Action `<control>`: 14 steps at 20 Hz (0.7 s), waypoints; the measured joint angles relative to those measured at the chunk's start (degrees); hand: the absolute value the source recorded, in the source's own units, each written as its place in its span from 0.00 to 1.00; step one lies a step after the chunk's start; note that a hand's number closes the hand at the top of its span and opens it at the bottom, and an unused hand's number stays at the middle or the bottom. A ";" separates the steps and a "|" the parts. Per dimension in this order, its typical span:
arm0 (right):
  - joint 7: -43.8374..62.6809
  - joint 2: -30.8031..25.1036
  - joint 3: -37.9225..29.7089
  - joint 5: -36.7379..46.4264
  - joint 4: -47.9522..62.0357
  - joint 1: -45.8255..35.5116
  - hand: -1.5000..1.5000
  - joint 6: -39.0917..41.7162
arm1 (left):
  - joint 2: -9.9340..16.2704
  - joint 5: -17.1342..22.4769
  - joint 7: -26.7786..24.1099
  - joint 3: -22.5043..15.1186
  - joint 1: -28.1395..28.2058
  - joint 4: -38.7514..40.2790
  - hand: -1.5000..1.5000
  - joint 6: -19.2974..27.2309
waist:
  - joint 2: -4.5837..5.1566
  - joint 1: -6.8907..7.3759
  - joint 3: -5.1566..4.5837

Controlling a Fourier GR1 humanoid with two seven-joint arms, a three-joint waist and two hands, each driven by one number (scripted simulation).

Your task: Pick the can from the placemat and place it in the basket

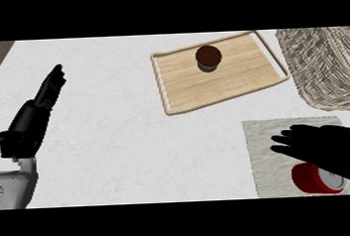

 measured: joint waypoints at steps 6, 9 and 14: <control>-3.54 0.83 -0.99 3.60 1.87 2.27 0.00 -2.24 | -0.52 -0.91 -0.65 1.60 -0.89 1.20 0.50 -1.59 | 0.00 -0.13 -0.01; -4.76 0.91 -1.34 5.68 1.92 4.75 0.00 -3.91 | -1.03 -1.46 -0.56 2.02 -0.17 0.69 0.50 -2.03 | -0.03 -0.18 -0.02; -6.77 2.21 -0.81 9.31 6.17 4.36 0.00 -5.62 | -1.76 -1.68 -0.49 2.96 0.01 0.00 0.50 -2.80 | 0.01 0.02 -0.02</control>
